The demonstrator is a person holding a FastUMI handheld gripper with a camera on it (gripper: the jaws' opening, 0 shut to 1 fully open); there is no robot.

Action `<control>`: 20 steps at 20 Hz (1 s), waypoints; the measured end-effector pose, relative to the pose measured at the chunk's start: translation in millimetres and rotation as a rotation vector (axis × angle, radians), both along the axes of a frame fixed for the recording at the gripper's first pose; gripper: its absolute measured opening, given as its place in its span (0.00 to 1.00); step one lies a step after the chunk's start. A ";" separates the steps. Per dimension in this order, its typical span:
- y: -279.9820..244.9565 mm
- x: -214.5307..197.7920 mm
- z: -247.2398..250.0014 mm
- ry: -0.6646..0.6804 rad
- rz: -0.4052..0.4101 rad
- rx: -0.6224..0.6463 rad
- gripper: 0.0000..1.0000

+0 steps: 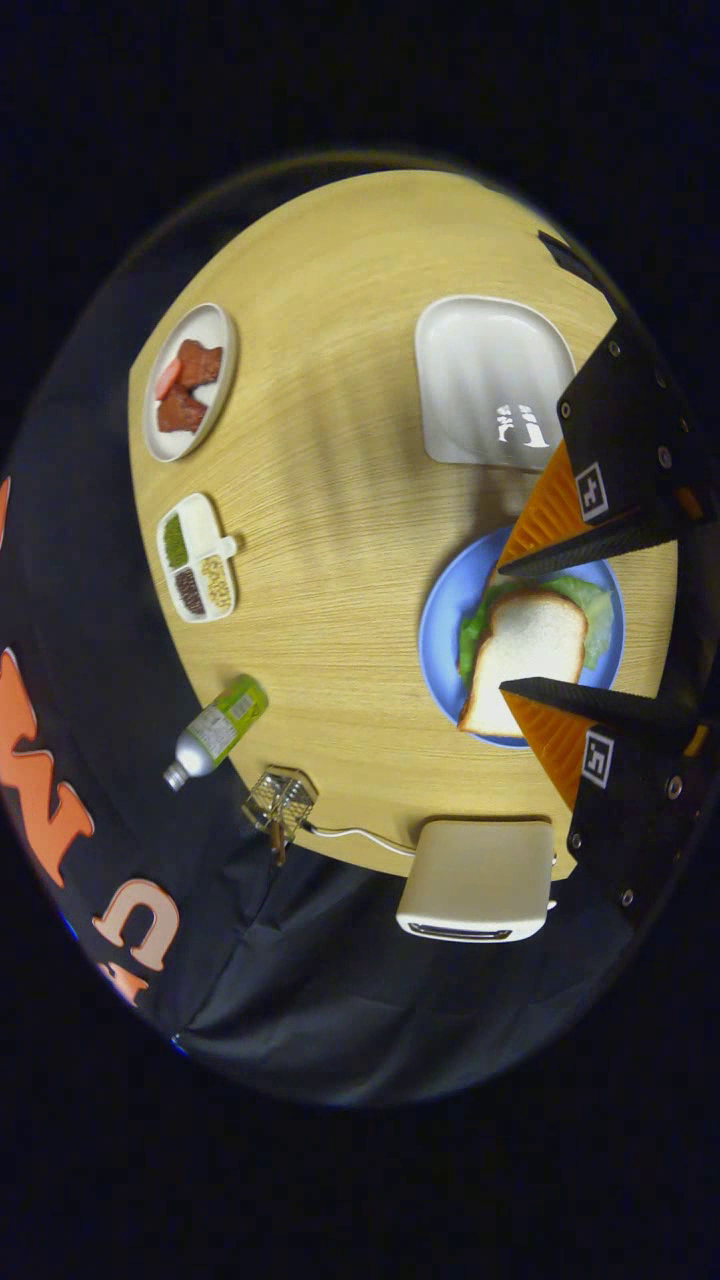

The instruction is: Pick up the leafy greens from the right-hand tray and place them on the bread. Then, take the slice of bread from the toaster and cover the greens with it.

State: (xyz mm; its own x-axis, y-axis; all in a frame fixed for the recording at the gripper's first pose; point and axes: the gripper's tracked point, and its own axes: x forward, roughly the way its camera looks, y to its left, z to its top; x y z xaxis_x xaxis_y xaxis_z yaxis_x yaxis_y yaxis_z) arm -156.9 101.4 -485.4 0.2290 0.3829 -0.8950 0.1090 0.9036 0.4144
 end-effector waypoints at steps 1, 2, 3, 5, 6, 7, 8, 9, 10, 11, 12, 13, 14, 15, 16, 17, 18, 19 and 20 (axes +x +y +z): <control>-1.7 9.0 15.4 -0.046 0.009 -0.006 0.62; -2.2 18.5 29.9 -0.090 0.019 -0.011 0.64; -4.2 25.7 43.9 -0.123 0.033 -0.015 0.65; -10.3 43.0 75.4 -0.200 0.046 -0.026 0.67; -15.3 53.8 92.4 -0.243 0.048 -0.037 0.69; -19.8 62.7 110.7 -0.290 0.047 -0.047 0.71; -23.7 72.5 128.8 -0.340 0.048 -0.060 0.73; -28.8 83.5 149.1 -0.404 0.048 -0.071 0.75; -34.0 94.4 163.9 -0.465 0.051 -0.093 0.78; -43.0 103.4 177.0 -0.517 0.052 -0.129 0.80; -50.6 112.5 188.7 -0.568 0.049 -0.164 0.83; -56.1 119.9 200.9 -0.612 0.043 -0.187 0.84; -58.6 124.4 214.0 -0.655 0.034 -0.199 0.87; -59.0 126.3 228.5 -0.698 0.019 -0.206 0.88; -62.4 132.7 245.3 -0.750 0.008 -0.214 0.90; -65.8 139.7 264.5 -0.810 -0.007 -0.231 0.91; -71.6 146.0 282.4 -0.866 -0.020 -0.262 0.92; -77.7 149.8 298.6 -0.911 -0.025 -0.289 0.92; -78.6 150.4 312.2 -0.948 -0.022 -0.309 0.92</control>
